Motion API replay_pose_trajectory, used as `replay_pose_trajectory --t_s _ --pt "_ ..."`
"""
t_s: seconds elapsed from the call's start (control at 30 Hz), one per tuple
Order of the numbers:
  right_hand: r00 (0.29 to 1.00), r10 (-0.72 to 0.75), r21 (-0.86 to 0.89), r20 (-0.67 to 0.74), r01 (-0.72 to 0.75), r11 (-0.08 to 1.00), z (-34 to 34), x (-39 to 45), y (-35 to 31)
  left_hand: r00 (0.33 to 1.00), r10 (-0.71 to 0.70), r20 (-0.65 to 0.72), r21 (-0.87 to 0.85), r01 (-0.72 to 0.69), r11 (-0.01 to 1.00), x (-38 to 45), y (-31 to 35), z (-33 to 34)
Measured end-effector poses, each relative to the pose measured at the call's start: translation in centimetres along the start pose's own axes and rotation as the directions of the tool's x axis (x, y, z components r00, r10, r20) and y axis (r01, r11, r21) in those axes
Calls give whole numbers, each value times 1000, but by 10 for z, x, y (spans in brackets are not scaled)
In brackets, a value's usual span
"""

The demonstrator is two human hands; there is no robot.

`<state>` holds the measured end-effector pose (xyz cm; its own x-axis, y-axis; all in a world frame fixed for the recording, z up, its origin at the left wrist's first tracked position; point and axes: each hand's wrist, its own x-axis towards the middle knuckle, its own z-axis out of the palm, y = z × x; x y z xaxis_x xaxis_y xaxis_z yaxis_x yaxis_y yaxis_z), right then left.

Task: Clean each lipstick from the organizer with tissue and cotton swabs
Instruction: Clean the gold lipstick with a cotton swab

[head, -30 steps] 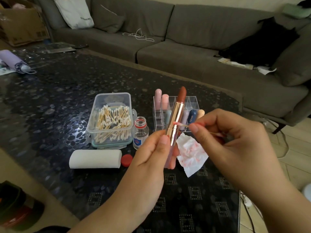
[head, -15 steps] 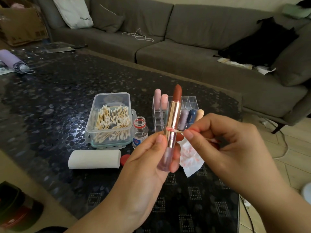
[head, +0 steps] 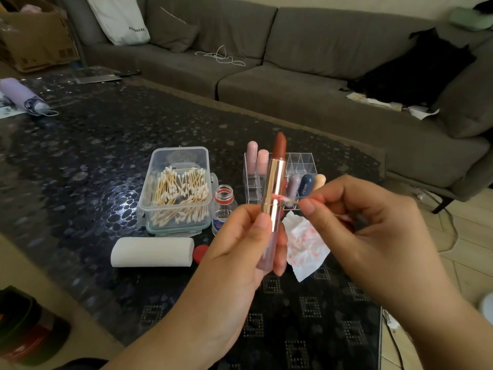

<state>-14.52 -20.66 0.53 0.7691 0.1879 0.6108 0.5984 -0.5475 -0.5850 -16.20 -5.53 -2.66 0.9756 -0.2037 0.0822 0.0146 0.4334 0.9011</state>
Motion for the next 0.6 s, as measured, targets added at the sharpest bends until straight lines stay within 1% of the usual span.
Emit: replay_pose_trajectory --t_s 0.1,0.23,0.3,0.4,0.53,0.6 --pt "998 -23 -6 56 24 1000 1 0 -1 999 48 -1 51 -48 998 1 -2 0" --pt "1000 8 -10 -11 -8 1000 0 1 0 996 81 -22 133 -78 988 1 -3 1" --pt "1000 2 -2 -2 -2 1000 3 0 -1 997 65 -42 104 -61 993 1 -3 1" --pt "998 -19 -19 55 20 1000 3 0 -2 998 49 -31 86 -46 995 0 -3 -1" --pt "1000 15 -56 -10 -16 998 1 1 -1 994 93 -57 123 -85 989 1 -7 -2" --pt "1000 6 -60 -10 -6 998 3 0 -1 991 119 -68 157 -107 982 3 -9 0"
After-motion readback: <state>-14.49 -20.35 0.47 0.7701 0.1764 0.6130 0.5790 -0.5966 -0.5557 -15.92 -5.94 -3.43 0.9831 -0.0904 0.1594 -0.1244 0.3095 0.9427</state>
